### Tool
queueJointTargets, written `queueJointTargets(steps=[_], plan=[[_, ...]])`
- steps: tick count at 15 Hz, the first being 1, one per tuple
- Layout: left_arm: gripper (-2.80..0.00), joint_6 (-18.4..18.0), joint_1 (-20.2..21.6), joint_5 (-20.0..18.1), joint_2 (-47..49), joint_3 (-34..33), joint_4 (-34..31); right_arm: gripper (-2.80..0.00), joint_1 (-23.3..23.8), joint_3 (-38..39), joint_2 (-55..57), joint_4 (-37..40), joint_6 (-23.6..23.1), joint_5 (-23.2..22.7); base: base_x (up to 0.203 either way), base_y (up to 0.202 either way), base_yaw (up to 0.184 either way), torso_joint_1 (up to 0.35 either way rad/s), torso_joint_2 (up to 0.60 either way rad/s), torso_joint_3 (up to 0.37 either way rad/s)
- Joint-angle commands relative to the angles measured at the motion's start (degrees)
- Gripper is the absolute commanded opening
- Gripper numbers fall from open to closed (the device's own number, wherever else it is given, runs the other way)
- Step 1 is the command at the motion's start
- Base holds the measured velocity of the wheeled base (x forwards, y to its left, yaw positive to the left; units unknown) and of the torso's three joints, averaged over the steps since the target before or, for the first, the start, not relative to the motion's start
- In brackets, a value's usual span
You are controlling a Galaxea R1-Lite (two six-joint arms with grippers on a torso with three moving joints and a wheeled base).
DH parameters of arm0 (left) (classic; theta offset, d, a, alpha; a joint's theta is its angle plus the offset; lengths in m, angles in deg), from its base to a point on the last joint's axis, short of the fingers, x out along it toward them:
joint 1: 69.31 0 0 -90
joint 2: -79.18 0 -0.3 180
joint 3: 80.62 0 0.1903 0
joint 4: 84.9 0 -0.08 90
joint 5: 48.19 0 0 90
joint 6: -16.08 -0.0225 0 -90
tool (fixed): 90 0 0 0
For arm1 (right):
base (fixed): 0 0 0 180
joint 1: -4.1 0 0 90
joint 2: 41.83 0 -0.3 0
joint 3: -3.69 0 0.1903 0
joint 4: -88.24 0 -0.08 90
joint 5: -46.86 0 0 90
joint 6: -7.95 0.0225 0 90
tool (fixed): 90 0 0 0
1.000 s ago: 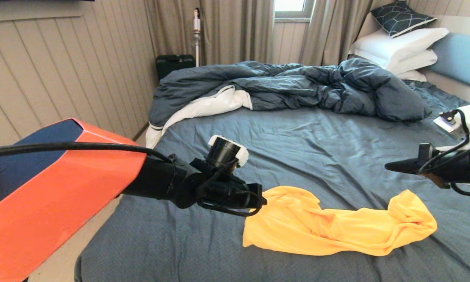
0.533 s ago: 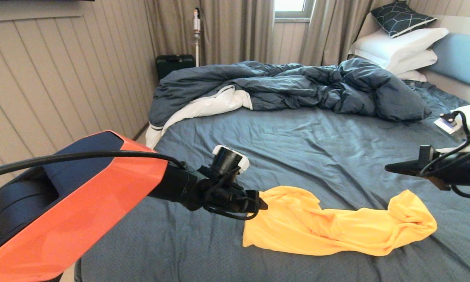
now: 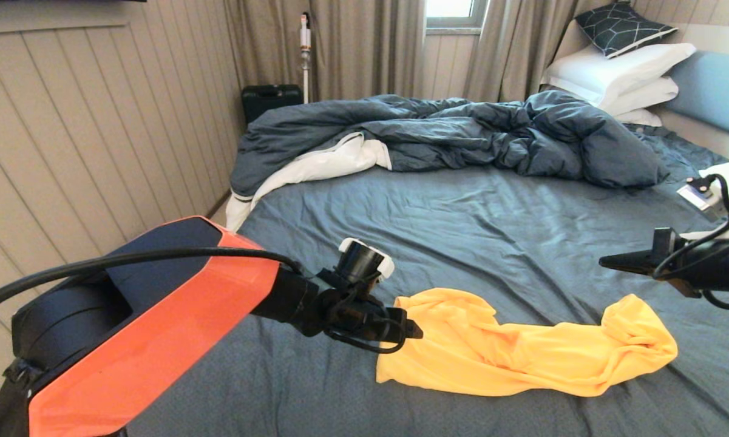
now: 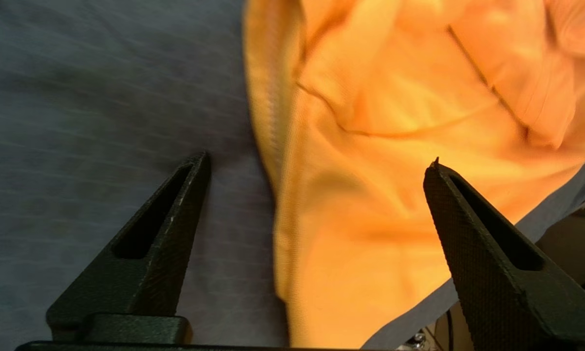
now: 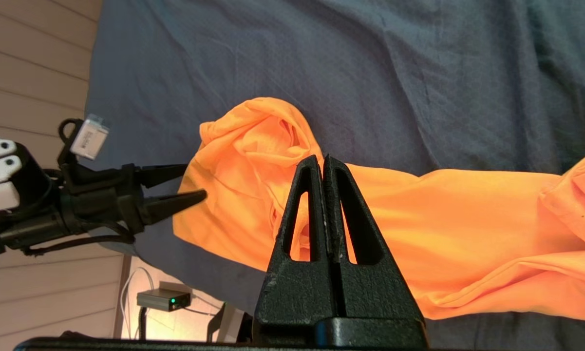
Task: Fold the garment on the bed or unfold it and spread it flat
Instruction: Unford the yellow T-shirt
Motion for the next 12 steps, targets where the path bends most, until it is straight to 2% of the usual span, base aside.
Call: queueJointTargets(steps=[1,4,5,12], plan=[[0.0,-0.1,-0.7,-0.1,1.3,0.5,0.0,-2.8,0.1,0.0,0.2,0.0,0.1,-0.2,0.0,0.0,0.0,0.0,0.0,0.0],[0.0,-2.4,-1.2,0.0,1.4,1.8,-1.4,-2.8,0.8,-0.1,0.0,-0.1,-0.1,-0.2,0.0,0.0,0.0,0.0,0.0,0.0],[-2.8,-2.8,-1.3,-0.1,1.3,1.8,-2.1,-2.8,1.2,-0.1,-0.2,-0.1,-0.2,-0.2,0.0,0.0,0.0,0.0,0.0,0.0],[-2.8,-2.4,-1.4,-0.2,0.6,0.2,-2.0,-2.8,1.7,0.5,-3.1,-0.1,-0.3,0.0,0.0,0.0,0.0,0.0,0.0,0.0]])
